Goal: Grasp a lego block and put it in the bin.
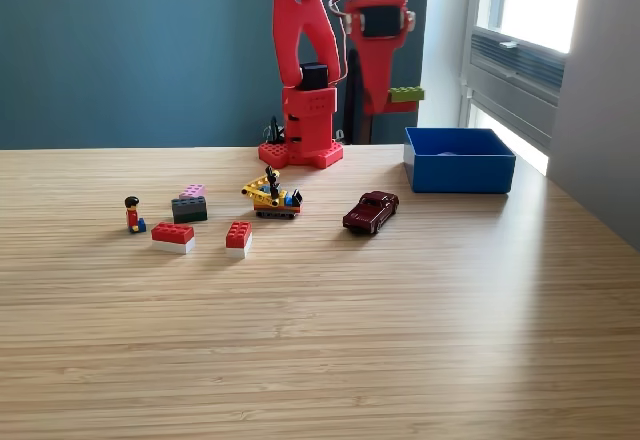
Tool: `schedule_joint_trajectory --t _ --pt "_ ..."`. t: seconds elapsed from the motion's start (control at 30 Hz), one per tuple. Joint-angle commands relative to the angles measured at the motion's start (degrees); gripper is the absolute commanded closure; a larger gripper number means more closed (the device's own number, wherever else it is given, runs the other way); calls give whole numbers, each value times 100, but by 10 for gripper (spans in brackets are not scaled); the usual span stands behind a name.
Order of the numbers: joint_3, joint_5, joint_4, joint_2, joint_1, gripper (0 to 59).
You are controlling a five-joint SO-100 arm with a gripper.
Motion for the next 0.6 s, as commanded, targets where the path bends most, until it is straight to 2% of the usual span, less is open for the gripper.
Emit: schedule_joint_trajectory --t 0.03,0.2,0.37,0.6 --pt "-431 -44 53 35 -1503 586" --pt "-237 9 0 26 -2461 586" --pt "-35 -97 -149 18 -2522 586" --pt "-255 -237 -176 -176 -2602 586"
